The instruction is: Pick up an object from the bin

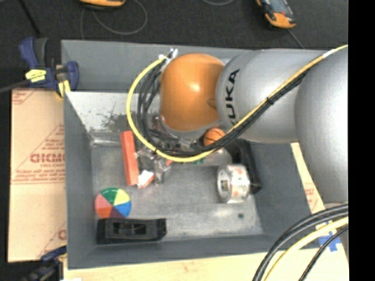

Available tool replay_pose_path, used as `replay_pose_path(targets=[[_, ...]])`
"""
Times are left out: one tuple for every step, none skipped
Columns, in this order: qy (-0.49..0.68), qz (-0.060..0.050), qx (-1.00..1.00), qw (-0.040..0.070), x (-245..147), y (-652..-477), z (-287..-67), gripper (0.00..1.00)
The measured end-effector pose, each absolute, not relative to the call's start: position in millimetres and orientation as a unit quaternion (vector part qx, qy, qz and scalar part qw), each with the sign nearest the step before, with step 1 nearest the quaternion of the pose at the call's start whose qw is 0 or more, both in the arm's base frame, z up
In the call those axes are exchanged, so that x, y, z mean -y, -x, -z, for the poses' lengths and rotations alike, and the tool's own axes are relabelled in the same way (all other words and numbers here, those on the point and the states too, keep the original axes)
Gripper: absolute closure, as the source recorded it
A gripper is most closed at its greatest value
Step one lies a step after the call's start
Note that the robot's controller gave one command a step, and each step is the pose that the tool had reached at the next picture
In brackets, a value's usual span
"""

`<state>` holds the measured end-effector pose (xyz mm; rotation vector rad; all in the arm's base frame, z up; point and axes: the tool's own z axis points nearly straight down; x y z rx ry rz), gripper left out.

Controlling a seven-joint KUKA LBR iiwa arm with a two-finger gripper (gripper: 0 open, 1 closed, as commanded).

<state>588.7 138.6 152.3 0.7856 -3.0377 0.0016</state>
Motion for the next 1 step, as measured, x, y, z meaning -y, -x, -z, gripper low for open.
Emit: replay_pose_path(targets=[[-0.250, -0.001, 0.968, -0.001, -138.6, -590.3, -169.2, 1.00]])
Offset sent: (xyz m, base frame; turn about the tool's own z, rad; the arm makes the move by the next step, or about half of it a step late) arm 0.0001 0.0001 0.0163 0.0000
